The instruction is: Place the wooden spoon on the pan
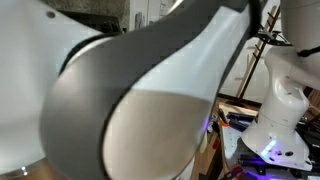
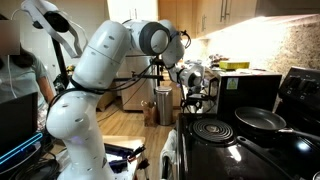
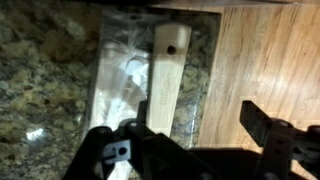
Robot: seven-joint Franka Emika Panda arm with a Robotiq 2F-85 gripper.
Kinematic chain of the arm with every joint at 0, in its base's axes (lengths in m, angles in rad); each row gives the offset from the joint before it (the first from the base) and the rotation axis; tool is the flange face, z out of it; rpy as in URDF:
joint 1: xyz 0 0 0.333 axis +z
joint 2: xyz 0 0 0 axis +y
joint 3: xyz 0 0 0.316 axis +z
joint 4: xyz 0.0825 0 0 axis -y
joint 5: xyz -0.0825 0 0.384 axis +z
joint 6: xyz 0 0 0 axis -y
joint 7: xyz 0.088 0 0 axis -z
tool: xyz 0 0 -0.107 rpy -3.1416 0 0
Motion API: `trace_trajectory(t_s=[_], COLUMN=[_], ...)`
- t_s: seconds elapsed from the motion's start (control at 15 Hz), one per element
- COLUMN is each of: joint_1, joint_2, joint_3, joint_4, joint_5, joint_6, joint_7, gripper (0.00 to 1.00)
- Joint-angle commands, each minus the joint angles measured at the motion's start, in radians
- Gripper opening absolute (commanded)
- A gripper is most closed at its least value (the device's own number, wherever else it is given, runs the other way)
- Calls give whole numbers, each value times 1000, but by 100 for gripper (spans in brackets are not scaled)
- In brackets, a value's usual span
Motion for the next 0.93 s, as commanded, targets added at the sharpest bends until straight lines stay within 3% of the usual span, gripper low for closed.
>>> trace_trajectory(t_s=[0.0,0.33,0.4,0.47,0.87], joint_1=[7,11,14,16,14], joint_2=[28,41,40,41,39], joint_3=[3,1,-3,-5,-5], joint_4=[20,28,27,30,39], joint_5=[-49,-76,-82,-92,-106], joint_6=[0,-6,0,-6,-3], joint_7=[39,35,45,48,57], gripper=[100,100,75,74,34])
